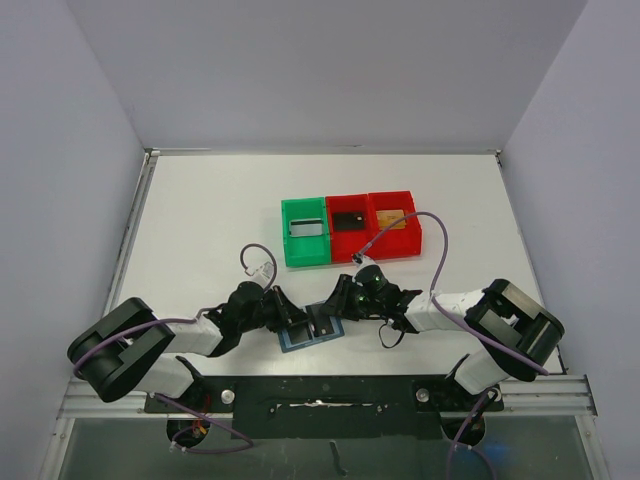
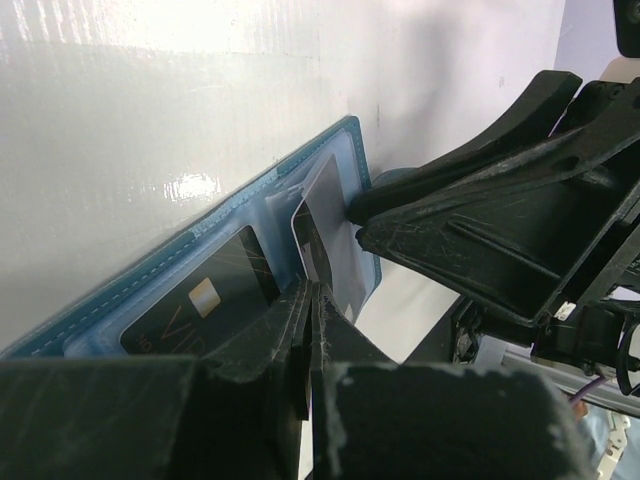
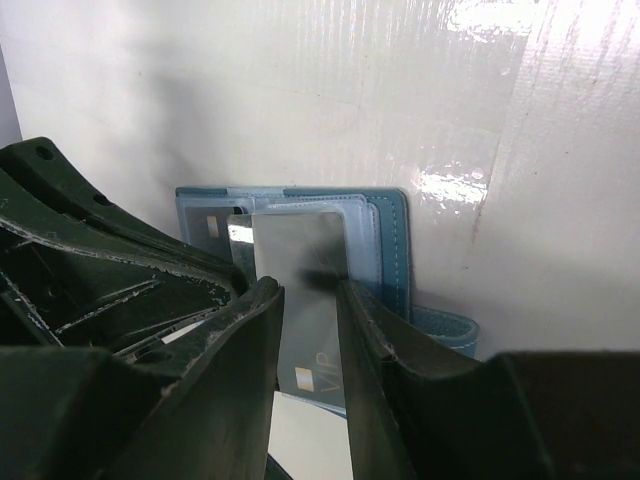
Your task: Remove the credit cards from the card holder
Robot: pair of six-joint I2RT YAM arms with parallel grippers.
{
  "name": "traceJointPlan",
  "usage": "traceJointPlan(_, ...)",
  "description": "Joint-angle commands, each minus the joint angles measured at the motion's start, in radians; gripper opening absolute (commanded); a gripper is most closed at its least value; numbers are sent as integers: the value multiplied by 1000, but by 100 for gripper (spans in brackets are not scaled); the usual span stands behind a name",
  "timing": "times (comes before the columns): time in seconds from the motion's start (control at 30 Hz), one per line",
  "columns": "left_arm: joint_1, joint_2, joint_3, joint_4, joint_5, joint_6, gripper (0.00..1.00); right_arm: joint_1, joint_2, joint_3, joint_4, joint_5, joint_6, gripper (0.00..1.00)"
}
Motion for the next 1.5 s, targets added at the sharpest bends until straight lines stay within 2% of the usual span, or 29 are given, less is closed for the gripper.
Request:
traceJointPlan(0.0, -8, 11, 24, 107, 25, -22, 3, 25, 25, -21, -122, -25, -13, 31)
traceJointPlan(0.2, -10, 75, 14, 204, 35, -65, 16, 37, 34, -22, -112, -26, -5, 31)
traceJointPlan(0.5, -13, 109, 5, 268, 33, -92, 17, 40, 30, -29, -110, -23, -1, 31)
traceJointPlan(0.77, -13, 89, 14, 263, 34, -92, 25, 41, 17, -41, -107, -29, 7, 29)
traceJointPlan(1.27, -13, 52, 36, 192, 37, -53, 24, 111, -17, -65, -77, 16, 83, 24)
traceJointPlan(1.47, -13, 46, 36, 170, 40, -45, 23, 99, -79, -3, -201, 77, 21, 26)
